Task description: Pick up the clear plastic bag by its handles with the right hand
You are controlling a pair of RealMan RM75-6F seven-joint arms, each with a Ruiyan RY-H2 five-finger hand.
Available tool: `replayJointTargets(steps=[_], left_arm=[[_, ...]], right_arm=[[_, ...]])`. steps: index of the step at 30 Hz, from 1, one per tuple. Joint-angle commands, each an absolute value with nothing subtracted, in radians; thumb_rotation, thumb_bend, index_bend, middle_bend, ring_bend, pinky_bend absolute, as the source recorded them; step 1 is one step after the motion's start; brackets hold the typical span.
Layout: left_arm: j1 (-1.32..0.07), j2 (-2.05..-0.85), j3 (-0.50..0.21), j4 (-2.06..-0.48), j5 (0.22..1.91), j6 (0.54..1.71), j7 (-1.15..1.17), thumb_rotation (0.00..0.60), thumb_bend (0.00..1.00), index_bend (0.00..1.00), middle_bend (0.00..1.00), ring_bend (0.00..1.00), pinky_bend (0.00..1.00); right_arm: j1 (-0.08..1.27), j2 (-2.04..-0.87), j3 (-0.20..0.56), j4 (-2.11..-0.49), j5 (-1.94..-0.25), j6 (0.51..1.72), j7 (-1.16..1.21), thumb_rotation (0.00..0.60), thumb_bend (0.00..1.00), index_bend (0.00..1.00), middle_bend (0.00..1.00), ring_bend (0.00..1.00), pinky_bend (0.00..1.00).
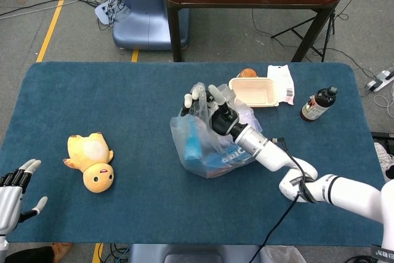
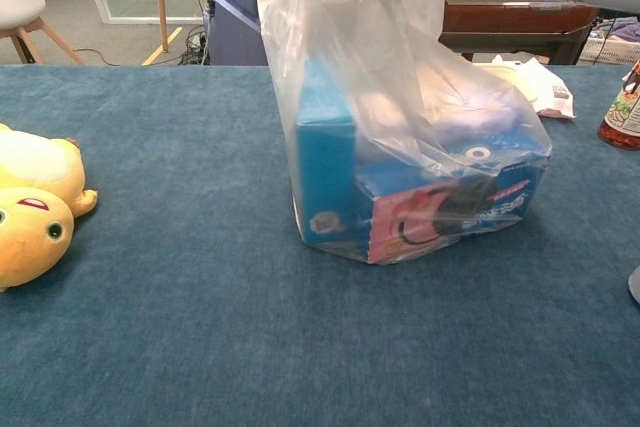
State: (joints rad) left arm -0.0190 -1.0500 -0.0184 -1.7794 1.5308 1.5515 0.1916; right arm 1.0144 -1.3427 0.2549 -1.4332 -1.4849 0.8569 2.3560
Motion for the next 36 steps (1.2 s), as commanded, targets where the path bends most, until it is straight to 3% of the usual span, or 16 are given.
replayJointTargets(steps=[1,6,9,14,19,26,36], left_arm=[[-0.020,-1.050,-0.019,-1.779,1.531,1.551,0.192,0.600,0.21,0.15,0.16,0.21,0.22],[-0.017,-1.050,-0.018,-1.778,1.530,1.553,0.190,0.600,0.21,0.15,0.16,0.21,0.22],[-0.017,-1.050,-0.017,-1.778,1.530,1.553,0.188,0.600,0.21,0.15,0.16,0.21,0.22],[-0.019,-1.048,-0.019,-1.781,1.531,1.552,0.188,0.600,0.21,0.15,0.16,0.21,0.22],[-0.022,-1.047,-0.020,-1.786,1.534,1.551,0.192,0.600,0.21,0.15,0.16,0.21,0.22],[-0.023,-1.046,-0.020,-1.791,1.535,1.549,0.197,0.600,0.21,0.15,0.16,0.21,0.22],[-0.025,-1.046,-0.021,-1.794,1.532,1.547,0.205,0.600,0.21,0.15,0.16,0.21,0.22]], right_arm=[[1.003,-1.340,0.258,-1.432,-1.506,0.879,2.398,0.359,0.04,0.60,0.55,0.46,0.47],[0.992,-1.338,0.262,-1.417,-1.508,0.899,2.426,0.363,0.04,0.60,0.55,0.46,0.47],[0.988,-1.334,0.260,-1.414,-1.491,0.881,2.422,0.395,0.05,0.60,0.55,0.46,0.50],[0.975,-1.317,0.293,-1.451,-1.416,0.839,2.404,0.491,0.11,0.60,0.55,0.47,0.64],[0.968,-1.282,0.323,-1.493,-1.430,0.835,2.431,0.594,0.25,0.65,0.62,0.60,0.76],[0.967,-1.236,0.363,-1.539,-1.433,0.826,2.448,0.600,0.41,0.72,0.76,0.76,0.89],[0.981,-1.181,0.447,-1.613,-1.374,0.777,2.405,0.600,0.44,0.81,0.87,0.89,0.99]])
